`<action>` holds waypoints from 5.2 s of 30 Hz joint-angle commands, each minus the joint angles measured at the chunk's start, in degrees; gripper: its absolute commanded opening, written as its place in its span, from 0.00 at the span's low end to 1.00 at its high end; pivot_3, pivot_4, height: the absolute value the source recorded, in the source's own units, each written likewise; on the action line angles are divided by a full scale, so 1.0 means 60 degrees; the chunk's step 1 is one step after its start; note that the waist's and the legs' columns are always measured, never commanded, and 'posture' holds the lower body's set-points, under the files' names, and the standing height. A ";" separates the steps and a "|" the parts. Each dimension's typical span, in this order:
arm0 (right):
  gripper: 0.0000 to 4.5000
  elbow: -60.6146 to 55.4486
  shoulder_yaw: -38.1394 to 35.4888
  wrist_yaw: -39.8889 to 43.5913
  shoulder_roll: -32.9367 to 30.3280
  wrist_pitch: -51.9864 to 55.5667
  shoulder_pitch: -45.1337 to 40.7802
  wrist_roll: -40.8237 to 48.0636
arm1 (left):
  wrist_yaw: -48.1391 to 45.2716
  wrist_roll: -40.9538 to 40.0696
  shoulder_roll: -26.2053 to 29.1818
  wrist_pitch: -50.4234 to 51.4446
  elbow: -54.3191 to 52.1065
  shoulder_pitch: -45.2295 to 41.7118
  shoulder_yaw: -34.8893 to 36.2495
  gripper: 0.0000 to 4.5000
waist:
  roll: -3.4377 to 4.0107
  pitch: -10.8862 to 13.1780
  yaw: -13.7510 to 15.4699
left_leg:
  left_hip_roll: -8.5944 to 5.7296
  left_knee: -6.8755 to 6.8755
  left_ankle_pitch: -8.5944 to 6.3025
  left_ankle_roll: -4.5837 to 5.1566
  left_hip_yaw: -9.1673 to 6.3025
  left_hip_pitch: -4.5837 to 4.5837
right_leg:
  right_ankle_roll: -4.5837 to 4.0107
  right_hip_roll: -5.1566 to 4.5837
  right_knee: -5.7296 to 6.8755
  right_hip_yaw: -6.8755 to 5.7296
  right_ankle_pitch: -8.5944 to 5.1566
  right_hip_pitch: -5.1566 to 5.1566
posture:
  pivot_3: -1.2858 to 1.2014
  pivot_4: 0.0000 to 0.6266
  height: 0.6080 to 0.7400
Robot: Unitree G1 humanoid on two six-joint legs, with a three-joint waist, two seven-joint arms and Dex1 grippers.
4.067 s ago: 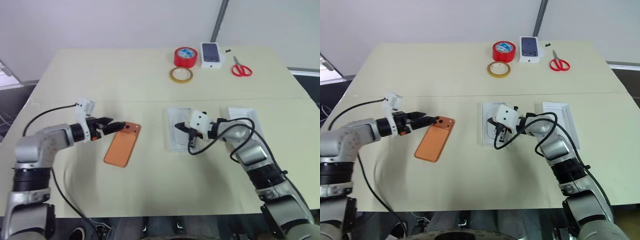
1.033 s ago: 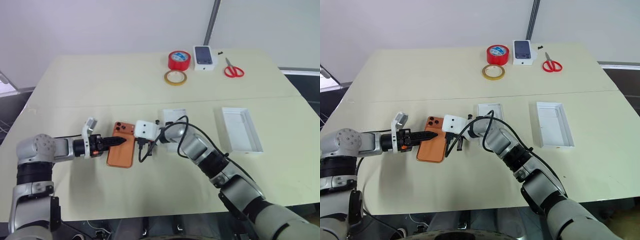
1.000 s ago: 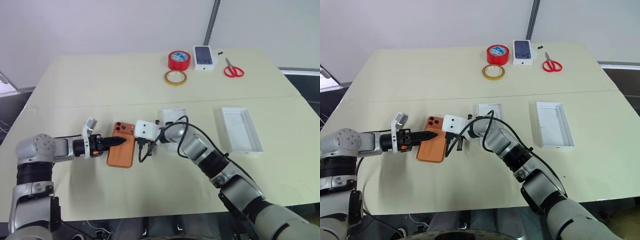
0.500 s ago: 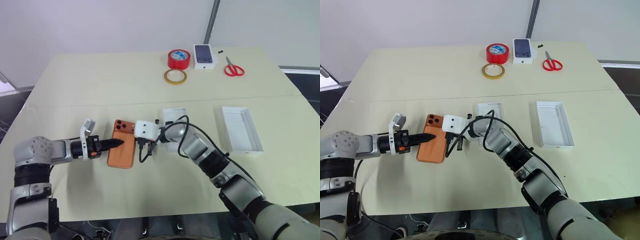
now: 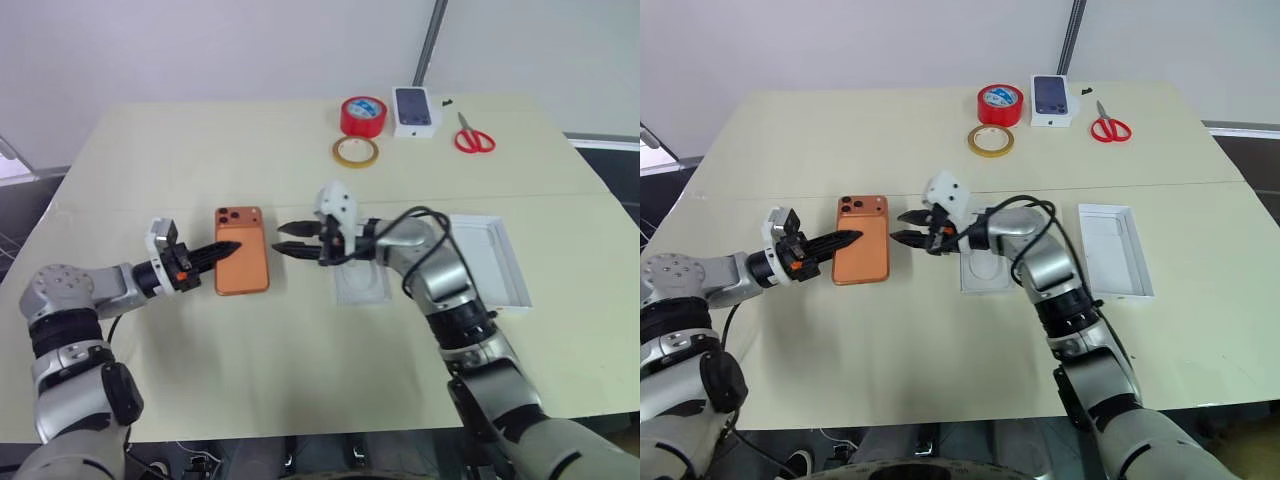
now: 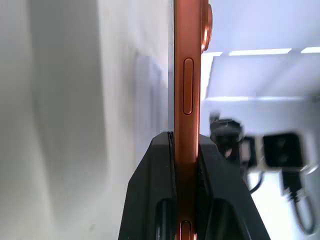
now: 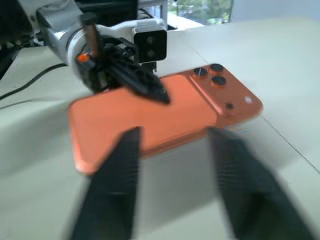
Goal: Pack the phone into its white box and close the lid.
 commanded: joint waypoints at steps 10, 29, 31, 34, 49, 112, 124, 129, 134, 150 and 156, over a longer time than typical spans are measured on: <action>0.98 -0.2947 0.0253 0.1194 -0.3453 -0.1254 0.2578 -0.0380 | 0.2240 -0.1402 -0.1835 0.0068 -0.2228 -0.0435 0.0496 0.00 | -0.0031 0.0030 0.0214 | 0.0003 0.0000 0.0010 -0.0021 0.0000 -0.0009 | 0.0000 0.0004 -0.0002 0.0001 0.0000 -0.0013 | 0.52 0.24 1.00; 0.52 -0.1987 -0.0040 0.0763 -0.4312 -0.2361 0.3230 -0.0853 | 0.3054 -0.1931 -0.2466 0.0068 -0.2691 -0.0285 0.0257 0.00 | -0.0069 0.0057 0.0247 | 0.0003 0.0014 0.0045 -0.0080 0.0001 -0.0007 | 0.0000 0.0005 -0.0001 0.0000 0.0000 -0.0004 | 0.52 0.24 1.00; 0.38 -0.1820 0.0111 0.0669 -0.4274 -0.2401 0.3249 -0.1024 | 0.3175 -0.2014 -0.2547 0.0068 -0.2787 -0.0233 0.0262 0.00 | -0.0069 0.0057 0.0246 | 0.0002 0.0015 0.0045 -0.0080 0.0000 -0.0007 | 0.0000 0.0005 -0.0001 0.0000 0.0000 -0.0003 | 0.52 0.24 1.00; 0.05 -0.1572 0.0310 0.0593 -0.4296 -0.2518 0.3275 -0.1303 | 0.3352 -0.2245 -0.2595 0.0068 -0.2871 -0.0223 0.0255 0.00 | -0.0070 0.0057 0.0249 | 0.0002 0.0018 0.0045 -0.0080 0.0000 -0.0008 | 0.0000 0.0005 0.0000 0.0000 0.0000 -0.0003 | 0.52 0.24 1.00; 0.01 -0.4193 0.0965 0.0445 -0.3538 -0.0247 0.3102 -0.0308 | 0.4437 -0.2897 -0.3243 -0.0138 -0.2949 -0.0817 0.0597 0.00 | -0.0072 0.0058 0.0262 | 0.0003 0.0027 0.0046 -0.0081 -0.0001 -0.0007 | 0.0001 0.0008 0.0002 0.0000 0.0000 0.0001 | 0.52 0.24 1.00; 0.57 -0.0935 -0.0666 0.0246 -0.3903 -0.2491 0.2597 -0.0416 | 0.2580 -0.0137 0.0841 -0.3248 -0.7277 0.2047 -0.5565 0.80 | -0.0060 0.0057 0.0241 | 0.0008 0.0037 0.0050 -0.0084 0.0001 0.0012 | -0.0002 0.0015 0.0004 0.0003 -0.0001 0.0022 | 0.52 0.24 1.00; 0.00 -0.0409 -0.0016 -0.0209 -0.3652 -0.3369 0.2539 -0.1475 | -0.0387 0.2921 0.0659 -0.7294 -0.6945 0.2664 -0.8358 0.00 | -0.0055 0.0060 0.0269 | 0.0009 0.0033 0.0029 -0.0043 0.0007 0.0009 | -0.0004 0.0006 -0.0004 0.0004 -0.0002 0.0027 | 0.52 0.24 1.00; 0.00 -0.0532 -0.0139 -0.0271 -0.3683 -0.3309 0.2616 -0.1531 | -0.1004 0.2898 -0.0141 -0.6819 -0.6361 0.1972 -0.8711 0.00 | -0.0055 0.0060 0.0329 | 0.0008 0.0042 0.0007 -0.0003 0.0007 0.0009 | -0.0003 0.0007 -0.0001 0.0002 -0.0001 0.0032 | 0.52 0.24 1.00; 0.00 -0.0474 -0.0527 -0.0276 -0.4128 -0.3249 0.2716 -0.1513 | -0.1070 0.3530 -0.1432 -0.7269 -0.5394 0.0984 -0.9131 0.00 | -0.0056 0.0060 0.0512 | 0.0005 0.0059 0.0006 0.0000 0.0010 0.0008 | -0.0002 0.0007 -0.0003 0.0001 -0.0001 0.0043 | 0.52 0.24 1.00; 0.00 -0.1116 -0.1916 -0.0391 -0.5492 -0.3216 0.4536 -0.1663 | -0.1938 0.5603 -0.4264 -0.9498 -0.1257 -0.1166 -0.9525 0.00 | -0.0057 0.0060 0.0475 | 0.0004 0.0068 -0.0001 0.0019 0.0019 0.0011 | 0.0001 0.0023 -0.0003 0.0001 -0.0001 0.0054 | 0.52 0.24 1.00; 0.00 -0.1277 -0.2122 -0.0702 -0.5548 -0.3205 0.5002 -0.1741 | -0.2386 0.5769 -0.3968 -0.9628 -0.1185 -0.0998 -0.9202 0.00 | -0.0057 0.0060 0.0468 | 0.0008 0.0069 -0.0001 0.0018 0.0018 0.0017 | 0.0002 0.0026 -0.0003 0.0001 -0.0001 0.0060 | 0.52 0.24 1.00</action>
